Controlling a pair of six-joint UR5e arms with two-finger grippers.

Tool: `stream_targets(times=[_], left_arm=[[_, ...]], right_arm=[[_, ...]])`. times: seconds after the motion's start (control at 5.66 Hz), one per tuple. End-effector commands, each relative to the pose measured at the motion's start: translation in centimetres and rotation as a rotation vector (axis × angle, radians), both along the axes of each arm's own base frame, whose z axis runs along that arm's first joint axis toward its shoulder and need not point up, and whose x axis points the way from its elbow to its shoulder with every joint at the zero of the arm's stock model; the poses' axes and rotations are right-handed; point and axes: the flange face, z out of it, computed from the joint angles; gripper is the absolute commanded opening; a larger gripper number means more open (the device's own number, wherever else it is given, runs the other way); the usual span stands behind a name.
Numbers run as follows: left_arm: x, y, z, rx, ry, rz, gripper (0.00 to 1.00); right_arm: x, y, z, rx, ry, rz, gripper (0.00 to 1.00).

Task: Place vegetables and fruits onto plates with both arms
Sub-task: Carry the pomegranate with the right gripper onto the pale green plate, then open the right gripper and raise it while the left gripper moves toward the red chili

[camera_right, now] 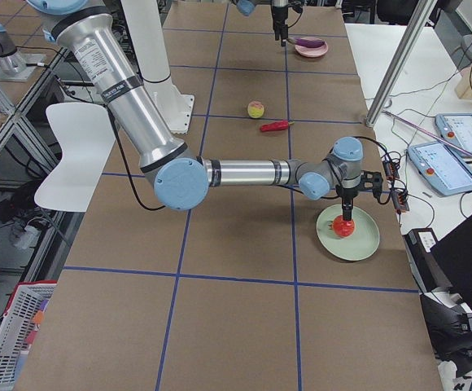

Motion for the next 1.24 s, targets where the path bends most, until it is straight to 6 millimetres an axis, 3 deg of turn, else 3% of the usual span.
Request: stream_targets(times=[0.0, 0.18, 0.35, 0.53, 0.71, 0.88, 1.06], left_arm=[[-0.2, 0.3, 0.2, 0.006, -0.002, 0.007, 1.0], [-0.4, 0.3, 0.2, 0.013, -0.002, 0.008, 1.0], [-0.2, 0.2, -0.1, 0.015, -0.001, 0.009, 1.0], [-0.2, 0.2, -0.3, 0.016, 0.001, 0.008, 1.0], [0.1, 0.0, -0.4, 0.006, 0.002, 0.004, 1.0], [2.6, 0.3, -1.8, -0.017, 0.019, 0.013, 1.0], [8.7, 0.2, -5.7, -0.086, 0.053, 0.013, 1.0]], right_arm=[[1.0, 3.4, -6.7, 0.024, -0.038, -0.011, 1.0], [-0.4, 6.3, -10.1, 0.0, -0.086, -0.016, 1.0], [-1.6, 7.9, -12.0, -0.024, -0.134, 0.001, 1.0], [-4.3, 10.1, -13.8, -0.041, -0.174, -0.023, 1.0], [-8.4, 12.4, -17.0, -0.1, -0.236, -0.003, 1.0], [-9.8, 14.3, -19.2, -0.124, -0.279, -0.002, 1.0], [-9.3, 15.3, -20.0, -0.142, -0.296, -0.016, 1.0]])
